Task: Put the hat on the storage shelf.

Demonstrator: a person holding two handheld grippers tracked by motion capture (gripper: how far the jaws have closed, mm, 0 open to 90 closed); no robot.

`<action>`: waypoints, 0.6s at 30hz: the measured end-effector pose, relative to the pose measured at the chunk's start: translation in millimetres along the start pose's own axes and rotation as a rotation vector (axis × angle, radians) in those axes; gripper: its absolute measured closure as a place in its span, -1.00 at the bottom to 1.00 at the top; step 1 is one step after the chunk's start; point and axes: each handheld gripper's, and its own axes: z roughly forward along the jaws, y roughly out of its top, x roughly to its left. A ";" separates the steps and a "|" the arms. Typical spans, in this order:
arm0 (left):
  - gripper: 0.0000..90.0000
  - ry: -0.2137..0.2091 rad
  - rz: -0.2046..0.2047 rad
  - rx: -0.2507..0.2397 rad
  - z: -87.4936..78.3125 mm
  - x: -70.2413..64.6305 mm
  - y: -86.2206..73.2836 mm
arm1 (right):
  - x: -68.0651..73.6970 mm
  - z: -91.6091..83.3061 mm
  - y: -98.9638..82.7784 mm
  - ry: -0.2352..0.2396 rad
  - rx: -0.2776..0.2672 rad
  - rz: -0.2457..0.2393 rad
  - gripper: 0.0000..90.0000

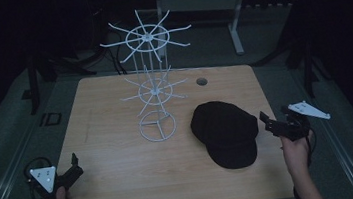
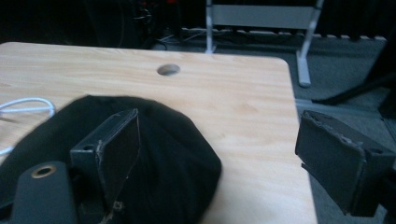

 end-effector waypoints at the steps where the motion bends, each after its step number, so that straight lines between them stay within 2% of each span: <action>1: -0.97 0.000 0.001 0.000 0.0 0.0 0.0 | 2.9 2.7 3.9 0.004 0.004 -0.010 -0.70; 3: -0.97 -0.001 0.002 0.000 -0.1 -0.1 0.0 | 8.3 8.3 10.6 0.022 -0.002 -0.022 -0.71; 6: -0.97 -0.002 0.003 -0.001 -0.1 0.0 0.0 | 16.1 17.8 17.7 0.047 0.015 -0.041 -0.71; 12: -0.97 -0.005 0.002 0.000 0.0 0.0 0.0 | 32.9 41.9 24.2 0.131 0.102 -0.077 -0.72; 16: -0.97 -0.006 0.004 0.000 0.1 0.0 0.0 | 43.3 56.0 24.7 0.185 0.129 -0.069 -0.73; 18: -0.97 -0.007 0.003 0.000 0.0 0.0 0.0 | 48.6 62.9 24.6 0.189 0.143 -0.064 -0.76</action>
